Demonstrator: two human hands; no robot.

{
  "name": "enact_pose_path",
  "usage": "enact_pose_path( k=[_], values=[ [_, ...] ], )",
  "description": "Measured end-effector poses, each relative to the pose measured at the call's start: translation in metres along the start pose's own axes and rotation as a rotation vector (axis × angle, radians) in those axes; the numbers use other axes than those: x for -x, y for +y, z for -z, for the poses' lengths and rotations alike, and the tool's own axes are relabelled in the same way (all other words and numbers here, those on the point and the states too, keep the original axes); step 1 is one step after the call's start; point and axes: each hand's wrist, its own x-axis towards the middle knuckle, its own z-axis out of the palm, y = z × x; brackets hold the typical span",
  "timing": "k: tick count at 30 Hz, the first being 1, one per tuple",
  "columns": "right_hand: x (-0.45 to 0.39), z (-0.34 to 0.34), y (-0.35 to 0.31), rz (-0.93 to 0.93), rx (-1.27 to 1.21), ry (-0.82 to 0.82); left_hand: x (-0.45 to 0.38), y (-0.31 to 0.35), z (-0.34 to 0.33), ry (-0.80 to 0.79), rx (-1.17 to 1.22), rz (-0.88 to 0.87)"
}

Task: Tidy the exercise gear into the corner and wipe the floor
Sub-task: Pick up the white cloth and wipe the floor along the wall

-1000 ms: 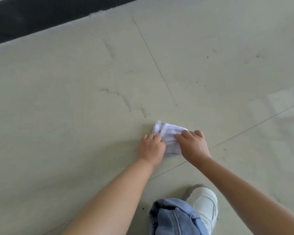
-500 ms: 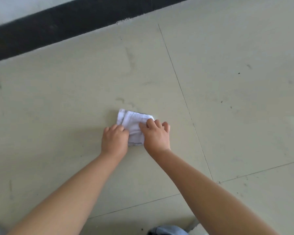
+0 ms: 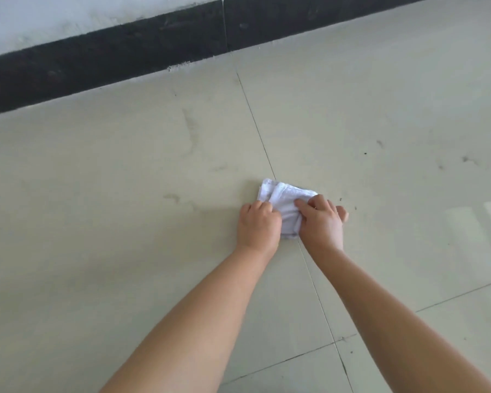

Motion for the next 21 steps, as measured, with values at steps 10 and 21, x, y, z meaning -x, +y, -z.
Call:
enact_pose_path(
  k=[10,21],
  values=[
    [0.022,-0.014,-0.052,0.239,0.038,-0.063,0.007,-0.045,0.035,-0.343,-0.289,0.082],
    [0.061,0.02,-0.002,0.305,0.1,-0.245,0.037,0.002,0.033,-0.508,-0.273,-0.072]
  ],
)
